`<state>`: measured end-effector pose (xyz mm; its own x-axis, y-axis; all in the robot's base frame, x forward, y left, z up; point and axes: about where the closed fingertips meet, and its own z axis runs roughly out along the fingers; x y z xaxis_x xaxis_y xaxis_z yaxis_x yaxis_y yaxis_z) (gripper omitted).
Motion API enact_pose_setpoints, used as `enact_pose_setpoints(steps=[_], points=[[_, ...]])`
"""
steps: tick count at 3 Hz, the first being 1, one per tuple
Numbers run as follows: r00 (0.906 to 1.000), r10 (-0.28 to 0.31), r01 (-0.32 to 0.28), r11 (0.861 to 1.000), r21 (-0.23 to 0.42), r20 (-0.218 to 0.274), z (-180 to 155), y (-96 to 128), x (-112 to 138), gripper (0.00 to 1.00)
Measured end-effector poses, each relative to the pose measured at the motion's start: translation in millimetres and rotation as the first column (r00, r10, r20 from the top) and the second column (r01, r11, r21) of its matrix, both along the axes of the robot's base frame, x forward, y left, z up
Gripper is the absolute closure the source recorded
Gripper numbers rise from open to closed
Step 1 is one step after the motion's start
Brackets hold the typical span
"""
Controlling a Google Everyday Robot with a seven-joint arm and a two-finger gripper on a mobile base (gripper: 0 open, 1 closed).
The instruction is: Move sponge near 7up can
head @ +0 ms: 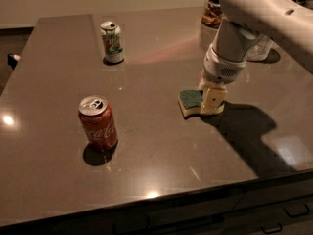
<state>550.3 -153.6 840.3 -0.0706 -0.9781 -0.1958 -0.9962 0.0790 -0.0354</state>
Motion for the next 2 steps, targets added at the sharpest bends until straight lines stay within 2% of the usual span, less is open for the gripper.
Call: enact_pose_setpoints(steps=[1, 2], points=[[0.9993, -0.035, 0.035, 0.999, 0.003, 0.013, 11.6, 20.4, 20.4, 1.00], [0.9922, -0.116, 0.116, 0.993, 0.011, 0.046, 32.8, 65.0, 70.3, 1.00]])
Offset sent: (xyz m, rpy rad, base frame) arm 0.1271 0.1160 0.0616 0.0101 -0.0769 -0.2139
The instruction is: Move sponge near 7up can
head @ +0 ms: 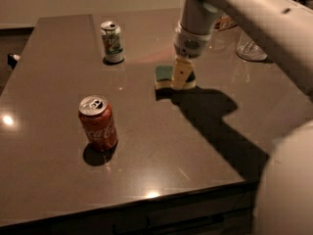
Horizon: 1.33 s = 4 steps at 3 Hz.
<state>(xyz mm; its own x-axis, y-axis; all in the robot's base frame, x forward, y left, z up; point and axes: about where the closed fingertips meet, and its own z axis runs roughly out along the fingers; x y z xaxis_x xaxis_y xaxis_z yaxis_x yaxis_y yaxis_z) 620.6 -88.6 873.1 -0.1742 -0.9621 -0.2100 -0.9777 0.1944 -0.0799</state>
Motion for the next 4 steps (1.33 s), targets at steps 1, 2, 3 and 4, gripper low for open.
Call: enact_pose_setpoints(steps=[1, 2, 3, 4], points=[[0.9969, -0.072, 0.073, 0.997, -0.016, 0.030, 5.3, 38.3, 48.7, 1.00], [0.9914, -0.125, 0.126, 0.992, -0.026, 0.041, -1.7, 60.4, 78.4, 1.00], [0.9896, -0.140, 0.141, 0.990, -0.021, 0.033, -9.2, 74.0, 91.0, 1.00], [0.9911, -0.130, 0.131, 0.991, -0.001, 0.026, -11.1, 87.3, 98.6, 0.83]])
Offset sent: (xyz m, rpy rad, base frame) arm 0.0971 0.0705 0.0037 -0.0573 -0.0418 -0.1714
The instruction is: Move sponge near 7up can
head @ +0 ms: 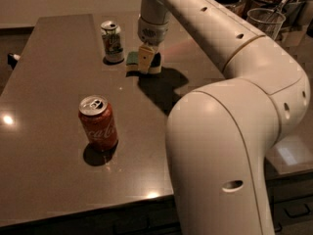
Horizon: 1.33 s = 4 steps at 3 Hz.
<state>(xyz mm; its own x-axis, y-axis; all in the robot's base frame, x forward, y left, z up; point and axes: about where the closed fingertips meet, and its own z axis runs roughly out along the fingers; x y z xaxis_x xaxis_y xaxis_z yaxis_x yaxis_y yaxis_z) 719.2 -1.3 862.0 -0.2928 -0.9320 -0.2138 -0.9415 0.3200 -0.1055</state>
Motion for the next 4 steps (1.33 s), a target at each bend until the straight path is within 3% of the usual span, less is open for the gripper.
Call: enact_pose_setpoints(steps=[3, 4], points=[[0.9998, 0.013, -0.014, 1.000, 0.028, 0.018, -4.6, 15.7, 12.5, 0.12], [0.9997, 0.014, -0.015, 0.999, 0.030, 0.020, -7.4, 17.8, 14.6, 0.00]])
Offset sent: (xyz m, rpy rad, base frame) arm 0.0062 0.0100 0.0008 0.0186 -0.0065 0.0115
